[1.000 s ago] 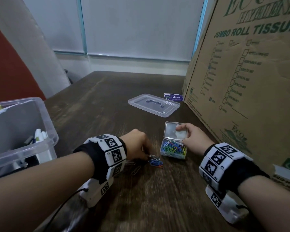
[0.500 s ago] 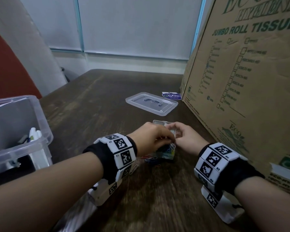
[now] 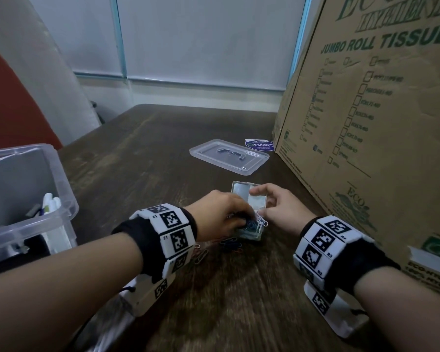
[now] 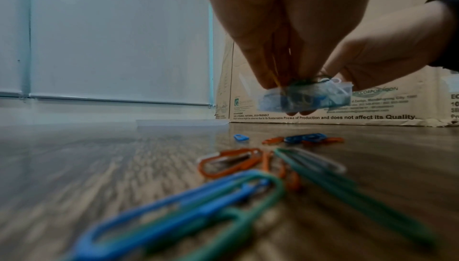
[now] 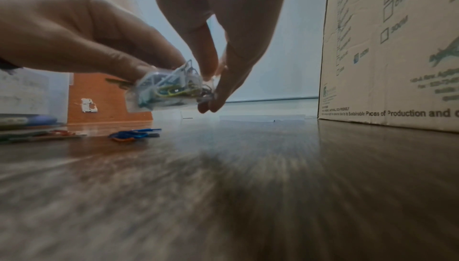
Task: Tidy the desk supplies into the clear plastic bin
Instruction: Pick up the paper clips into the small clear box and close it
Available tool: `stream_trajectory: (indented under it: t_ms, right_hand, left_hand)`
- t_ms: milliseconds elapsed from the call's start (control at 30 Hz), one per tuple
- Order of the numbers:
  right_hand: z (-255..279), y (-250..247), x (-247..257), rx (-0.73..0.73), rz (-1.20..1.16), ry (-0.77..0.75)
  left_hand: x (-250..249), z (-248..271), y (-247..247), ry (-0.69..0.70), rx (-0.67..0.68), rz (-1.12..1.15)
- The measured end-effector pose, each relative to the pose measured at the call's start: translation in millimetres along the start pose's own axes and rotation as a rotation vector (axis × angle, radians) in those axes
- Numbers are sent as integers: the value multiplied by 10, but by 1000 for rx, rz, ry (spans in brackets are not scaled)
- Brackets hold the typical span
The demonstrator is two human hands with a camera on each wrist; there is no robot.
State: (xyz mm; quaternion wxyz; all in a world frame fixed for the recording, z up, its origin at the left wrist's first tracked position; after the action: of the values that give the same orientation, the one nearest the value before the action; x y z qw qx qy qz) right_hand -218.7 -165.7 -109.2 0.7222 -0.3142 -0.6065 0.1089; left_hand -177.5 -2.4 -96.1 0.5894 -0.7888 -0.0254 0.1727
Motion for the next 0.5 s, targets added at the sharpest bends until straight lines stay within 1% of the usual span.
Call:
stream_trajectory:
  t_ms: [133,200,267,333,400,500]
  right_hand:
    - [9,-4,15,5,2,8]
    - [20,-4,31,18,-9,-2]
    - [31,-7,40,26,-15,0]
    - [39,-13,46,36,-21,10]
    - [59,-22,56,49,-37,17]
    - [89,-26,71,65,-70,21]
  left_hand:
    - [-8,12,7,20,-95,13]
    - [-18,9,23,73,-119,20]
    - [-33,10,36,159,-104,27]
    - [-41,8,48,211,-84,10]
    - [-39,-4,51,208,-75,3]
    - [-37,-11,56,167,-55,9]
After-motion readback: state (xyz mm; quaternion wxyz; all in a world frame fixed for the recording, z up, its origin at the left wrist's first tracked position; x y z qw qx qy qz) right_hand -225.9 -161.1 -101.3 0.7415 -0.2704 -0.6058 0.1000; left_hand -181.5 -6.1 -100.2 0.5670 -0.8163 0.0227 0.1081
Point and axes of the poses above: each hand's wrist, its own z-axis away from the middle knuckle, its own y-axis out of the palm, x = y × z, the point moved 1 cm from there along -z, towards the middle knuckle, and after that the axes turned 9 degrees about y, right-handed, at the moved point
